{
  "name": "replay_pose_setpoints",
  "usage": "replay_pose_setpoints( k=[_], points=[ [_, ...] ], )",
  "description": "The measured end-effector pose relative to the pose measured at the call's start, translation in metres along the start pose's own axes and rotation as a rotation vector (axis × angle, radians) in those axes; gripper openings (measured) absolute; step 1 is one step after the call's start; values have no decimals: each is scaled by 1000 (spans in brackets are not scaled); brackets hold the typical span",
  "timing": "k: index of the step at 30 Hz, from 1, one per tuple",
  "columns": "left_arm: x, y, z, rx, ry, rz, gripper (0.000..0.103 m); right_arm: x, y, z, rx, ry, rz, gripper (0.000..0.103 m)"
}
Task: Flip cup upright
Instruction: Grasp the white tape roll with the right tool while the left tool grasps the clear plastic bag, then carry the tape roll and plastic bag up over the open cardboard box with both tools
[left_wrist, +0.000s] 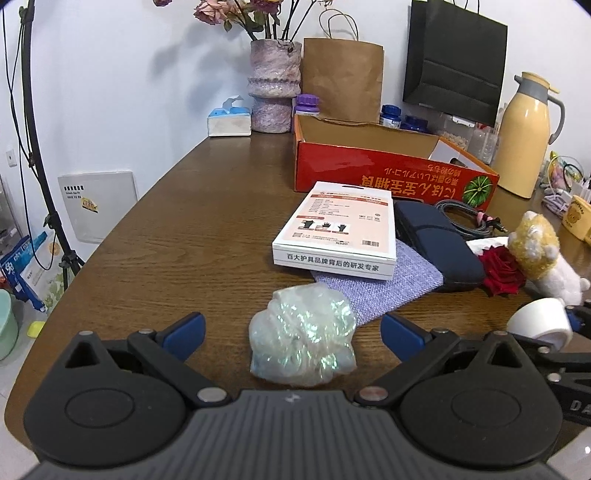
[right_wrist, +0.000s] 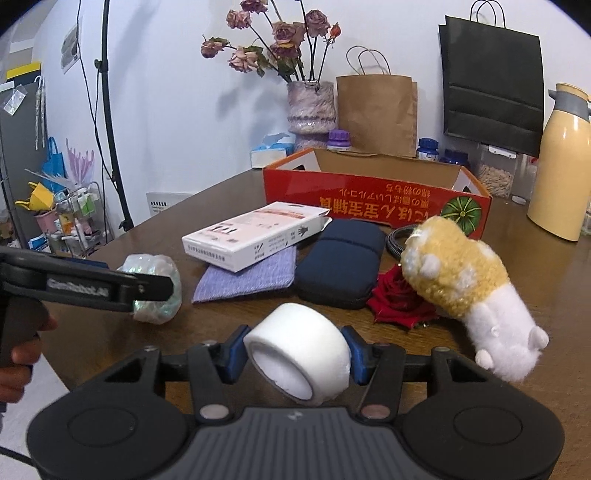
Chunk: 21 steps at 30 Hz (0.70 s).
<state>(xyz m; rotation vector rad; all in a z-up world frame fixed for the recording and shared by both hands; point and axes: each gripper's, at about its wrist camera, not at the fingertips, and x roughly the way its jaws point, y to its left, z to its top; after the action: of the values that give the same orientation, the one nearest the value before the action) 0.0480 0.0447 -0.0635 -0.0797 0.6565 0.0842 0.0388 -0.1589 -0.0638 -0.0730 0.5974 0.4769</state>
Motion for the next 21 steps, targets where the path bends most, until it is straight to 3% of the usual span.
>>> replay_pose_setpoints(
  k=[3, 8, 12, 21],
  points=[
    [5, -3, 1, 14, -1, 3, 99, 1, -2, 2, 0, -6, -1, 52],
    [11, -6, 2, 21, 17, 7, 82, 3, -4, 4, 0, -8, 2, 52],
    [17, -6, 3, 33, 42, -10, 55, 5, -5, 8, -5, -11, 9, 52],
    [7, -11, 14, 75, 13, -9, 51, 7, -6, 18, -11, -26, 21, 52]
  ],
)
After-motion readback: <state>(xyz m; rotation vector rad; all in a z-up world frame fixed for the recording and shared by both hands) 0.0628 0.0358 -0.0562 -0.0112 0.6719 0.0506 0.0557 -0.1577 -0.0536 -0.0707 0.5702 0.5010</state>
